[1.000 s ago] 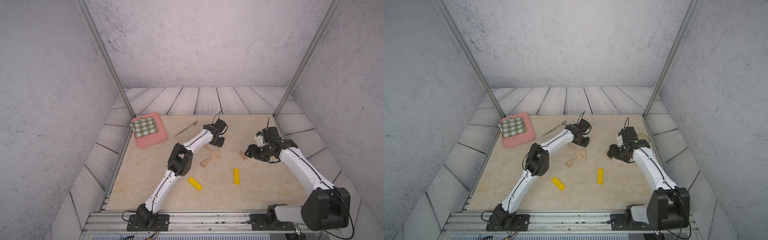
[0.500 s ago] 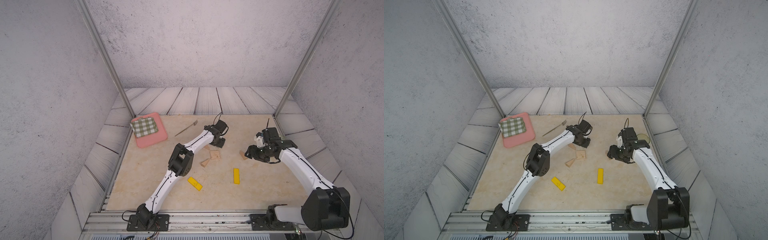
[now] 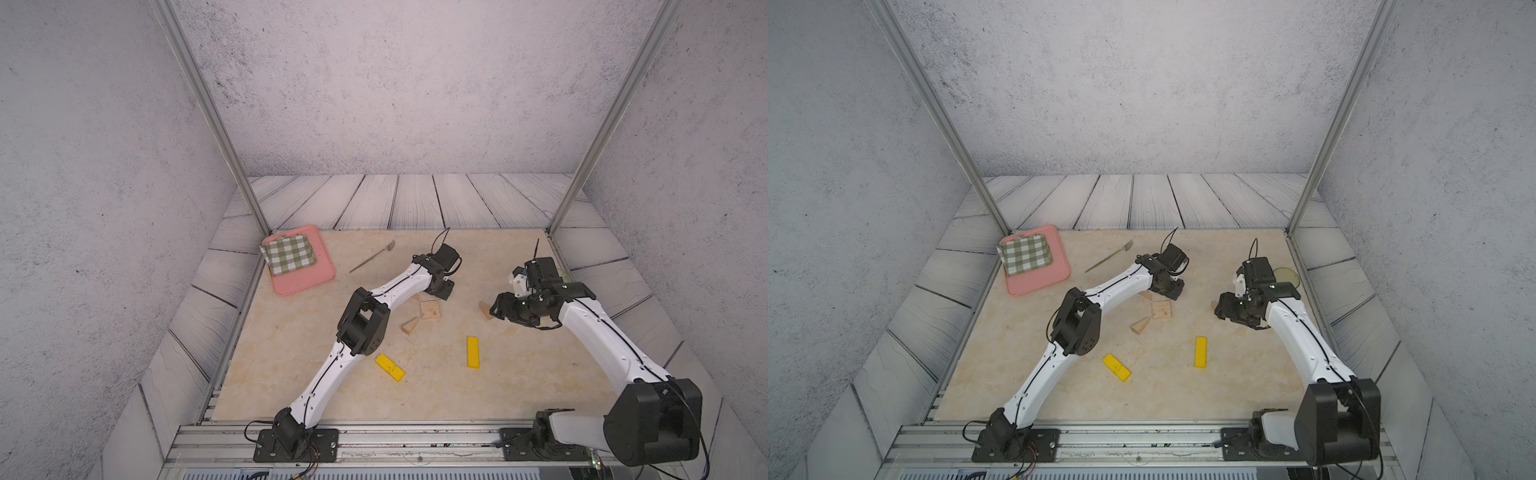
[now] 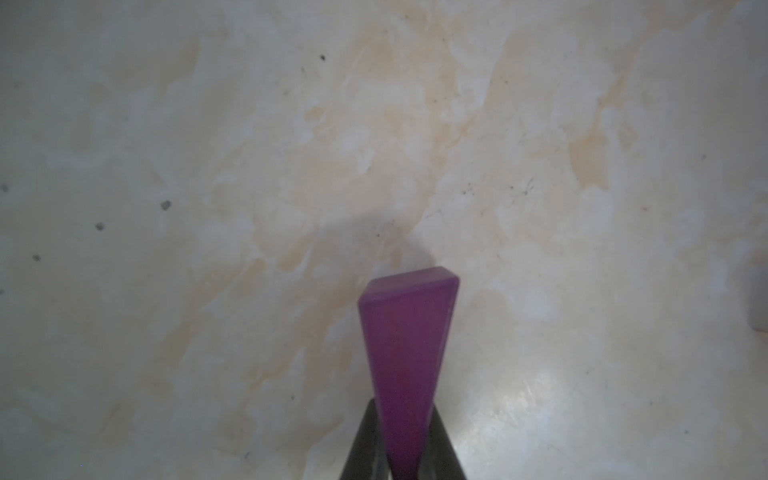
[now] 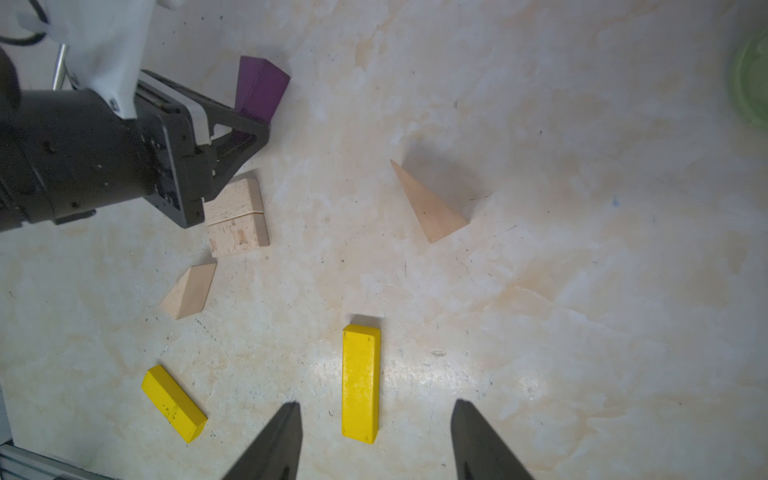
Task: Assemble a small pinwheel with building blocks
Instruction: Assemble the building block at the center of the board.
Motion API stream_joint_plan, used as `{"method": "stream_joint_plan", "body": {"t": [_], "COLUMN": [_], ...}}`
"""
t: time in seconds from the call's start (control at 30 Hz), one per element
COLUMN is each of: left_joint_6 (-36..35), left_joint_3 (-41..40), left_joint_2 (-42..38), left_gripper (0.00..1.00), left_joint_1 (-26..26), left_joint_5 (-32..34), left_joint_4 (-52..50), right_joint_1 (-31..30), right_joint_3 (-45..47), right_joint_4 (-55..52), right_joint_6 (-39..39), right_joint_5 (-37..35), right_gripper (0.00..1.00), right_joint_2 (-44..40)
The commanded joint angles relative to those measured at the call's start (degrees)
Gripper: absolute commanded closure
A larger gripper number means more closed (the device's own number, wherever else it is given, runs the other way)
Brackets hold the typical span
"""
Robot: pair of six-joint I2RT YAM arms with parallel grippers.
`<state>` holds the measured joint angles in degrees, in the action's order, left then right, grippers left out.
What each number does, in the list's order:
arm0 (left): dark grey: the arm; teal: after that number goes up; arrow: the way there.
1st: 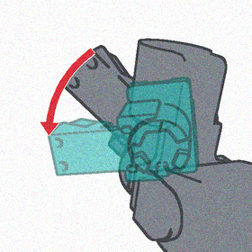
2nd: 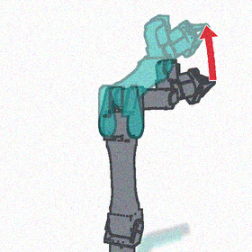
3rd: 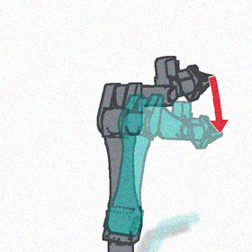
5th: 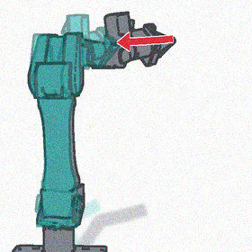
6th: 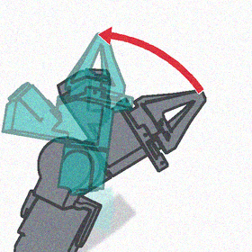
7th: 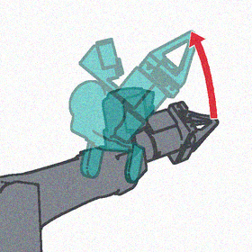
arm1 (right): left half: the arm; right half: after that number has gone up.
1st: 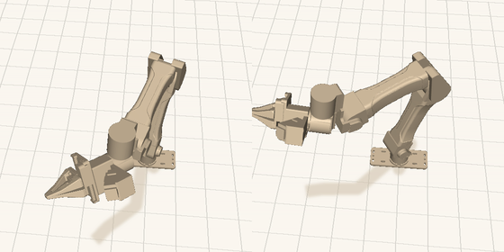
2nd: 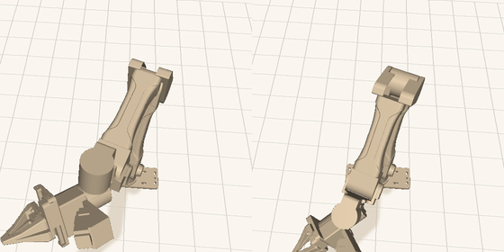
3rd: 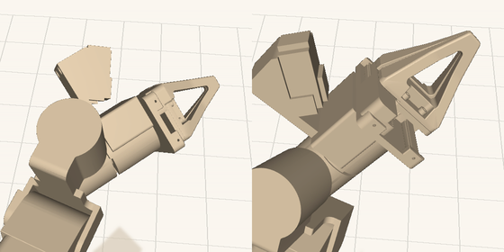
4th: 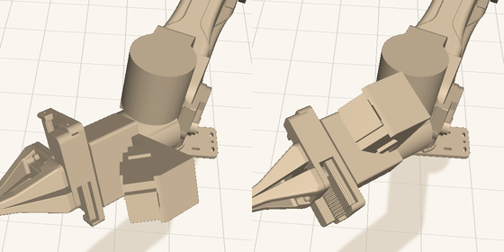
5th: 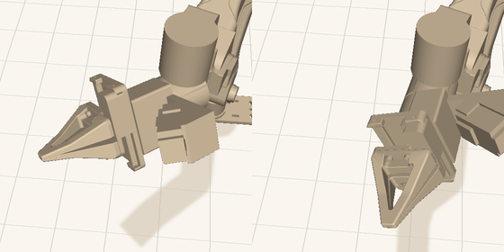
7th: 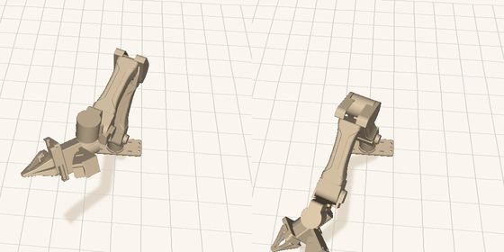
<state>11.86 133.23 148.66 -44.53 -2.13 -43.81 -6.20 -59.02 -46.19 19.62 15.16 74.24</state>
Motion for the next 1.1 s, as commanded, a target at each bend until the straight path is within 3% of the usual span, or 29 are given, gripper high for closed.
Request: {"method": "stream_joint_plan", "body": {"t": [0.0,0.2,0.4,0.63,0.83,1.07], "left_joint_6": [0.68,1.06,1.97,3.06,4.90,8.49], "left_joint_3": [-2.58,-5.70,-6.14,-6.38,-8.93,-27.91], "left_joint_2": [-2.26,-4.16,-4.69,-5.05,-12.61,-30.71], "left_gripper": [0.94,0.88,0.67,0.51,0.43,0.36], "left_joint_1": [-0.99,-1.08,-1.13,-1.08,-0.60,1.40], "left_joint_5": [-0.13,0.11,0.06,-0.86,-0.32,-1.64], "left_joint_4": [-1.49,-0.05,0.89,1.38,0.62,13.71], "right_joint_1": [0.18,0.18,0.21,0.22,0.30,0.20], "right_joint_3": [0.31,0.41,0.58,0.01,-2.65,-8.33], "right_joint_4": [-0.39,-0.30,-0.34,-0.82,-2.07,-4.72], "right_joint_6": [0.42,0.43,0.46,0.14,-1.70,-5.61], "right_joint_5": [0.93,1.01,0.97,0.28,-1.80,-7.68], "right_gripper": [0.39,0.38,0.39,0.38,0.37,0.36], "right_joint_2": [-2.08,-2.32,-2.60,-2.74,0.59,7.89]}}
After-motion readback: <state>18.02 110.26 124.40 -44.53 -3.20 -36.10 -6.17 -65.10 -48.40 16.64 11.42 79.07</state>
